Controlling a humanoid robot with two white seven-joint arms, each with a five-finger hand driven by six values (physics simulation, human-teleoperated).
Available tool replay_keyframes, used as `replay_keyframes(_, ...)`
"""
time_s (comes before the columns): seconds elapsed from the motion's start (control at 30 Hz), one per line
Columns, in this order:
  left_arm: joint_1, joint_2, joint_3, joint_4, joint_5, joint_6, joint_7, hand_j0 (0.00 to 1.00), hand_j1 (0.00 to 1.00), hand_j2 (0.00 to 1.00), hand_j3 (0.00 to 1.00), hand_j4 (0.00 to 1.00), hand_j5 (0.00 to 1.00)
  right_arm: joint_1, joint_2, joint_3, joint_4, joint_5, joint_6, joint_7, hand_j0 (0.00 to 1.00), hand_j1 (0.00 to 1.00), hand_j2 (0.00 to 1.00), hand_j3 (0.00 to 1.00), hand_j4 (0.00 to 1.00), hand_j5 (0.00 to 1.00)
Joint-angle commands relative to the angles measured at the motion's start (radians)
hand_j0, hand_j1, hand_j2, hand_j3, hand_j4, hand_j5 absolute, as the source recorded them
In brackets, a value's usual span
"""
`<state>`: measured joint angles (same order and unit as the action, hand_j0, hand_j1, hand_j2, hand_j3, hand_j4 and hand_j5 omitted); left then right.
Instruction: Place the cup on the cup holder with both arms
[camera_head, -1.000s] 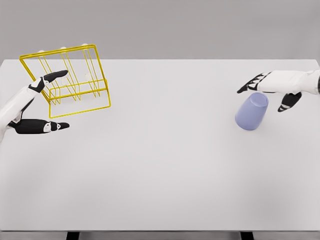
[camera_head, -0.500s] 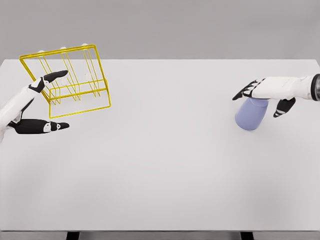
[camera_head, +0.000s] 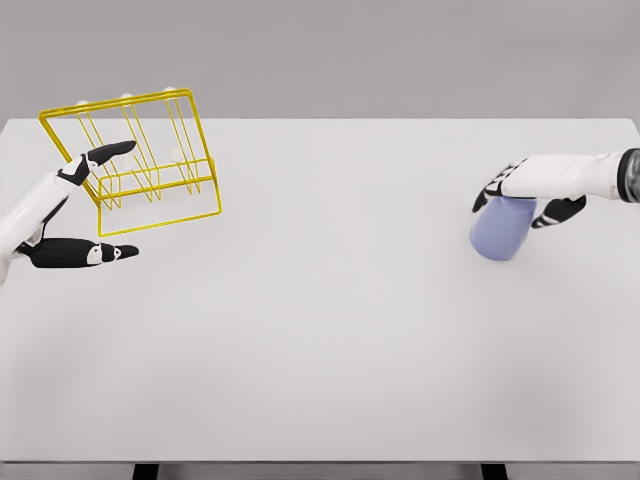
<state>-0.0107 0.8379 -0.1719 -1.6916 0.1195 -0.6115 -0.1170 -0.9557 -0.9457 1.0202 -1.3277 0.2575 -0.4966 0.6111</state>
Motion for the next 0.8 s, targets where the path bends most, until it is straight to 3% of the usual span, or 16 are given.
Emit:
replay_keyframes(0.0,0.0,0.001,0.0,0.0,0.006,0.001,0.0,1.0,1.0,1.0,1.0,1.0,1.0,0.0,-0.001,-0.002,-0.002,-0.004,0.003,0.0,0.52,0.52,0.52,0.52,0.52,0.52)
replay_keyframes(0.37,0.0,0.001,0.0,0.0,0.006,0.001,0.0,1.0,1.0,1.0,1.0,1.0,1.0,-0.005,0.001,-0.017,-0.016,-0.011,-0.002,0.0,0.51,0.51,0.51,0.51,0.51,0.51)
replay_keyframes(0.6,0.0,0.001,0.0,0.0,0.006,0.001,0.0,1.0,1.0,1.0,1.0,1.0,1.0,-0.006,0.002,-0.086,-0.131,-0.015,-0.002,0.0,0.52,0.52,0.52,0.52,0.52,0.52)
replay_keyframes(0.77,0.0,0.001,0.0,0.0,0.006,0.001,0.0,1.0,1.0,1.0,1.0,1.0,1.0,-0.018,0.096,-0.085,-0.139,-0.014,-0.004,0.0,0.54,0.54,0.54,0.54,0.54,0.54)
